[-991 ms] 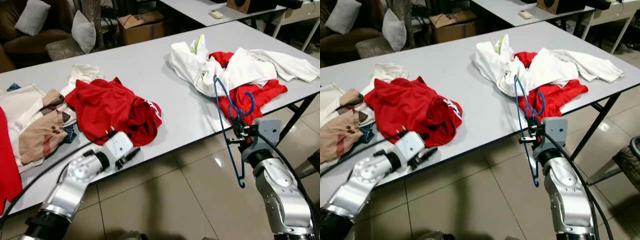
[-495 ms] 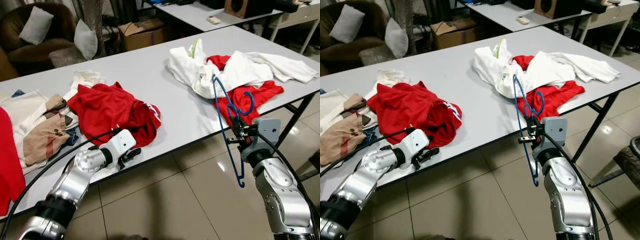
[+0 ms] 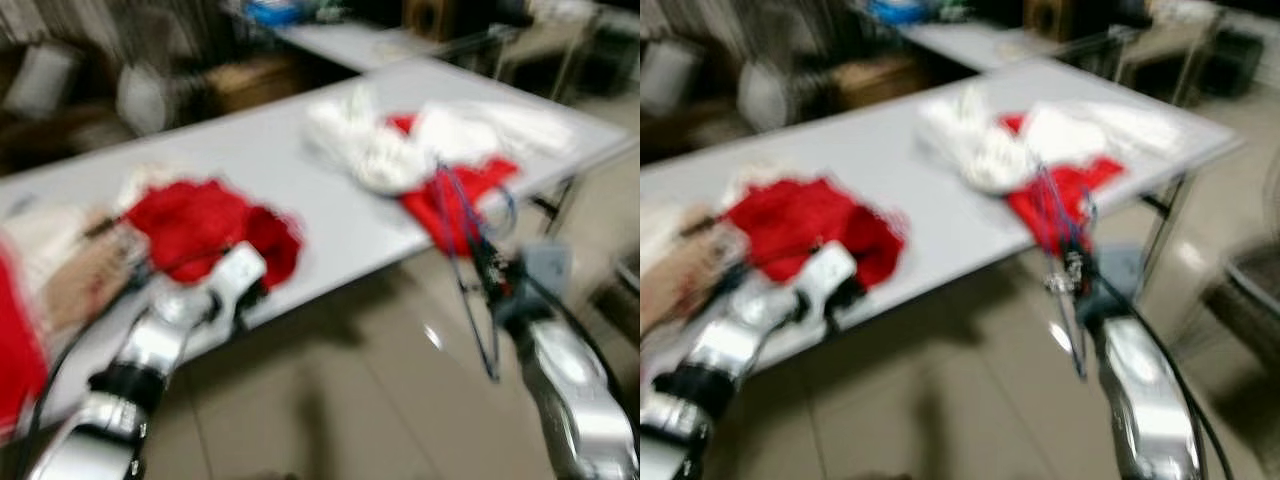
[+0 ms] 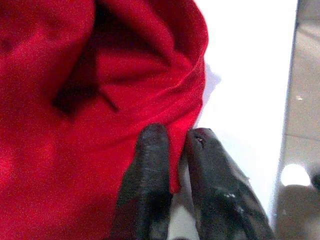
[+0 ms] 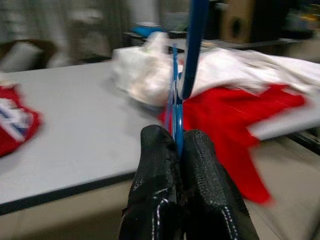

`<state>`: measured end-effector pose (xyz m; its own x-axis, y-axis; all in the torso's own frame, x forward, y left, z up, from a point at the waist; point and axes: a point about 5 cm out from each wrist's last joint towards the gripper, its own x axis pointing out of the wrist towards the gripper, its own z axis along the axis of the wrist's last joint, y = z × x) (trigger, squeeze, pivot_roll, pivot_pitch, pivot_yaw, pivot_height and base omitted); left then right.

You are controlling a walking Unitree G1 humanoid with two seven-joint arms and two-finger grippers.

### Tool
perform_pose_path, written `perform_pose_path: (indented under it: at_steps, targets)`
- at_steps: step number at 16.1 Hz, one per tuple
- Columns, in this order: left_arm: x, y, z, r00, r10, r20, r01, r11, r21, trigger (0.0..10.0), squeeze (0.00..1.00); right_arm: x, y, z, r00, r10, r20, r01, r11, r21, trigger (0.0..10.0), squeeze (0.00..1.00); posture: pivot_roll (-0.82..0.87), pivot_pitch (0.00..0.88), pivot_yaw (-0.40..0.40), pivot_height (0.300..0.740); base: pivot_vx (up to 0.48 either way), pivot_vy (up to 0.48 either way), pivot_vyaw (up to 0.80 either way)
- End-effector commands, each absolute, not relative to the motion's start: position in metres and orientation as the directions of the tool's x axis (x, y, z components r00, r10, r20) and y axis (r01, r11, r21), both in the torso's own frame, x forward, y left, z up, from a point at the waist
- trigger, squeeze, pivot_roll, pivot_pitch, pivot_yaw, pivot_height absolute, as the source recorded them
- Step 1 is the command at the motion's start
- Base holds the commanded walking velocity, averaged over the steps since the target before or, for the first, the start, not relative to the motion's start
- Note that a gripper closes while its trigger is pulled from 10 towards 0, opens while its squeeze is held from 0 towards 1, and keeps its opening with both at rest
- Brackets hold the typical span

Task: Hang hanger

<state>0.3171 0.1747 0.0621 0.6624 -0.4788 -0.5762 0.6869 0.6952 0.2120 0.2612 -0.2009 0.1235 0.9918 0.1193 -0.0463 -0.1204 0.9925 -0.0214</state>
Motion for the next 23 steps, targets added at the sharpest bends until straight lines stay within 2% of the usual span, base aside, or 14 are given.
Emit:
perform_pose_path:
  at_steps: [1,6,8,10,11,12,14,16,18,20,23]
  targets:
    - [0.302,0.189,0.037,0.604,-0.426,-0.674,0.679,0.718,0.155,0.0,0.00,0.264,-0.193,0.129,0.988,0.150,-0.024,-0.150,0.988,-0.020,10.0,0.00,-0.13,0.000,0.117,0.740,0.000,0.000,0.00]
    - [0.312,0.190,0.046,0.677,-0.411,-0.611,0.645,0.731,0.222,0.0,0.00,0.266,-0.192,0.130,0.987,0.157,-0.025,-0.158,0.987,-0.022,10.0,0.00,-0.13,0.000,0.106,0.740,0.000,0.000,0.00]
    - [0.320,0.185,0.065,0.757,-0.463,-0.462,0.618,0.737,0.273,0.0,0.00,0.266,-0.194,0.130,0.987,0.156,-0.025,-0.157,0.987,-0.024,10.0,0.00,-0.12,0.000,0.102,0.740,0.000,0.000,0.00]
    - [0.323,0.187,0.075,0.793,-0.465,-0.394,0.590,0.747,0.307,0.0,0.00,0.266,-0.196,0.130,0.987,0.157,-0.026,-0.158,0.987,-0.028,10.0,0.00,-0.12,0.000,0.101,0.740,0.000,0.000,0.00]
    - [0.326,0.194,0.090,0.845,-0.444,-0.299,0.533,0.744,0.403,0.0,0.00,0.264,-0.195,0.133,0.976,0.218,-0.017,-0.218,0.975,-0.047,10.0,0.00,-0.13,0.000,0.105,0.740,0.000,0.000,0.00]
    - [0.326,0.195,0.099,0.854,-0.460,-0.241,0.519,0.735,0.436,0.0,0.00,0.262,-0.195,0.135,0.968,0.249,-0.009,-0.249,0.967,-0.050,10.0,0.00,-0.13,0.000,0.106,0.740,0.000,0.000,0.00]
    - [0.314,0.194,0.124,0.790,-0.603,-0.113,0.576,0.665,0.476,0.0,0.00,0.253,-0.190,0.147,0.920,0.390,0.031,-0.389,0.921,-0.023,10.0,0.00,-0.13,0.000,0.112,0.740,0.000,0.000,0.00]
    - [0.301,0.203,0.150,0.726,-0.683,-0.079,0.618,0.599,0.509,0.0,0.00,0.244,-0.187,0.158,0.838,0.544,0.047,-0.544,0.839,-0.014,10.0,0.00,-0.13,0.000,0.107,0.740,0.000,0.000,0.00]
    - [0.303,0.225,0.191,0.759,-0.651,0.007,0.499,0.590,0.635,0.0,0.00,0.240,-0.185,0.166,0.752,0.658,0.031,-0.658,0.753,-0.022,10.0,0.00,-0.11,0.000,0.085,0.740,0.000,0.000,0.00]
    - [0.318,0.253,0.259,0.817,-0.530,0.227,0.197,0.627,0.754,0.0,0.00,0.245,-0.187,0.174,0.699,0.715,0.033,-0.714,0.699,-0.024,10.0,0.00,-0.08,0.000,0.047,0.740,0.000,0.000,0.00]
    - [0.336,0.257,0.300,0.816,-0.509,0.273,0.102,0.593,0.799,0.0,0.00,0.272,-0.190,0.185,0.752,0.651,0.101,-0.654,0.756,-0.003,10.0,0.00,-0.04,0.000,0.020,0.740,0.000,0.000,0.00]
